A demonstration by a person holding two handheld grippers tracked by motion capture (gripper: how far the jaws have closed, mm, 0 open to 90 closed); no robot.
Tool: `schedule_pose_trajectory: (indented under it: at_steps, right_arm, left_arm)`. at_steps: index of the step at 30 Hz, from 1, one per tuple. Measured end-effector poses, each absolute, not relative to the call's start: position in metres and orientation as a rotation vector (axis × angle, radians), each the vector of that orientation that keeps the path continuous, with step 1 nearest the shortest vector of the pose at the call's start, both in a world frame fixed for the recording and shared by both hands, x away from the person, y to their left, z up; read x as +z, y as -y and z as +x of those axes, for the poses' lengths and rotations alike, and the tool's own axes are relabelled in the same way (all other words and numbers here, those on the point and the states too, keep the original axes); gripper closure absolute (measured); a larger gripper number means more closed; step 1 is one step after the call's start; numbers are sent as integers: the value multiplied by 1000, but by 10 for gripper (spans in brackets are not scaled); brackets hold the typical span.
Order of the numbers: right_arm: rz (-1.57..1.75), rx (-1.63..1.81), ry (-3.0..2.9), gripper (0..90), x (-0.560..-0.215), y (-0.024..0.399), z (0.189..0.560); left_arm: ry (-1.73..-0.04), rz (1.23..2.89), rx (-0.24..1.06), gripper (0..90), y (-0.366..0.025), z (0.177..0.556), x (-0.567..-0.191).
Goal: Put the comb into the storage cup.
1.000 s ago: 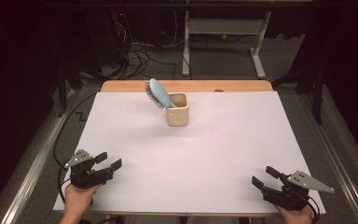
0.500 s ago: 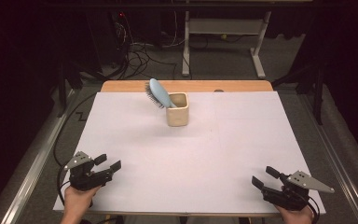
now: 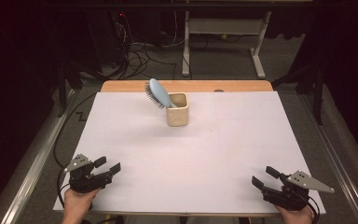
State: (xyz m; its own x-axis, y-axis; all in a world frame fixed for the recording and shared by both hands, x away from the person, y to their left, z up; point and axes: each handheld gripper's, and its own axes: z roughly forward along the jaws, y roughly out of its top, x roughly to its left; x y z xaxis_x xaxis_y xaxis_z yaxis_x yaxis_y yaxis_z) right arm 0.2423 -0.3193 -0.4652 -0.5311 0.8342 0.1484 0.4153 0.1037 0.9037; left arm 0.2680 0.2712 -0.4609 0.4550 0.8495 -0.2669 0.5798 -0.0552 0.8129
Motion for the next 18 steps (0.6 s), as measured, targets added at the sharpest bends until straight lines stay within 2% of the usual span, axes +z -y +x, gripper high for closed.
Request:
schedule_pose_trajectory:
  at_steps: [18]
  right_arm:
    - [1213, 1408, -1987, 284, -465, 319, 242]
  left_arm:
    - [-1255, 1751, 345, 285, -273, 264, -469]
